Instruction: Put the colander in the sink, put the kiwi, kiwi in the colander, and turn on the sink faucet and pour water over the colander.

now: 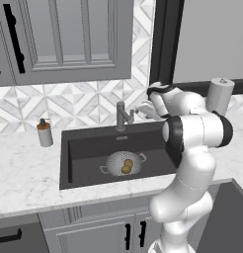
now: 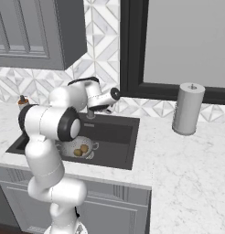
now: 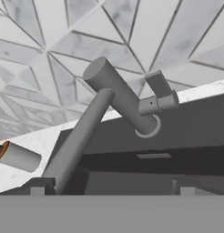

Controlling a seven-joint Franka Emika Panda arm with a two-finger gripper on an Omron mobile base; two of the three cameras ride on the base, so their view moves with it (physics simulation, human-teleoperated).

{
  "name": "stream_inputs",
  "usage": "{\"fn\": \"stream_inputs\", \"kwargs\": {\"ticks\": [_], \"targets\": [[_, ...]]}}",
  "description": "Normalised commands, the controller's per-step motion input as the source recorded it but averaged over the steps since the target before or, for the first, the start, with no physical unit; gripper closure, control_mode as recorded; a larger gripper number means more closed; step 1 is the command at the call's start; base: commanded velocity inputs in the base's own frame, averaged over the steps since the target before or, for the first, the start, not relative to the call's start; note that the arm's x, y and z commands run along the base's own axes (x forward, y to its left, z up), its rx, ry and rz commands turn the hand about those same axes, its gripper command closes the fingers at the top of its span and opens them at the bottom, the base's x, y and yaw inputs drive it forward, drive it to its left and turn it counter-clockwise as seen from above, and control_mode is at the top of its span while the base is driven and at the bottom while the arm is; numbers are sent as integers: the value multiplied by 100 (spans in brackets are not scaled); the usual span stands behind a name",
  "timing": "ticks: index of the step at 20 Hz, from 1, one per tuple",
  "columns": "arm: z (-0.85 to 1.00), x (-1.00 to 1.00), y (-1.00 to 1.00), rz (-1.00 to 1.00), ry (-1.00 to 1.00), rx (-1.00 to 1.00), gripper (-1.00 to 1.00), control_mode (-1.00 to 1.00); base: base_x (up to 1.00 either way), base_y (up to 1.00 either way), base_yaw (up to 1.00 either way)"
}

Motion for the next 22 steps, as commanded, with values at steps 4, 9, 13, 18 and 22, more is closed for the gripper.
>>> {"fn": "stream_inputs", "kwargs": {"ticks": [4,9,13,18,22], "targets": [[-10,27,0,-2,0,0,-100,-100,0,0,0],[-18,30,0,-3,0,0,-100,-100,0,0,0],[-17,29,0,-2,0,0,-100,-100,0,0,0],[-12,29,0,-1,0,0,-100,-100,0,0,0],[-14,28,1,-1,0,0,-100,-100,0,0,0]]}}
